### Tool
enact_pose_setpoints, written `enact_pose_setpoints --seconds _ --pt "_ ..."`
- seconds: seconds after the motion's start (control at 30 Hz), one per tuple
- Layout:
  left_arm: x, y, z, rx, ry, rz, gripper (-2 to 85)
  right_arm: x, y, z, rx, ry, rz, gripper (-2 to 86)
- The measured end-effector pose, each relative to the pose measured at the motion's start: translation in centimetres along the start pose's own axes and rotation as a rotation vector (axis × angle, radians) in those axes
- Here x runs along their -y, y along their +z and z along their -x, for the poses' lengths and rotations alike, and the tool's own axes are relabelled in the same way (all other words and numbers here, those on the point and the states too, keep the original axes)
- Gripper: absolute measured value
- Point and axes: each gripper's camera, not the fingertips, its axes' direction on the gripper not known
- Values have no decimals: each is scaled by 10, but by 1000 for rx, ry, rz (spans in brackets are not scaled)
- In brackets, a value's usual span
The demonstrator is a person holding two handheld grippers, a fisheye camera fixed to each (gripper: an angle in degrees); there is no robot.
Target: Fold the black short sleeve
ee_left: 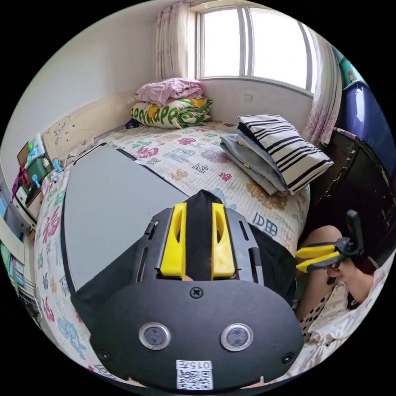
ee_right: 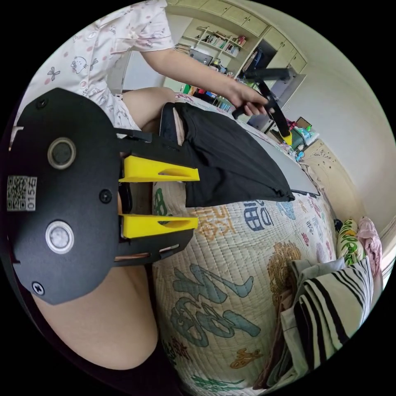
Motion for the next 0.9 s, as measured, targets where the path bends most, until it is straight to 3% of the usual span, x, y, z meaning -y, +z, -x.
enact_pose_setpoints --seconds 0.27,0.53,0.7,0.9 --pt "139 121 -28 10 70 217 101 25 -5 -5 17 -36 -55 39" --pt "186 162 -39 78 107 440 22 14 -44 -30 30 -48 -144 1" --pt "226 101 -31 21 60 310 6 6 -78 -54 26 -31 -207 -2" --pt "293 -39 4 -248 -99 -64 2 -28 -189 -89 -116 7 -497 -2"
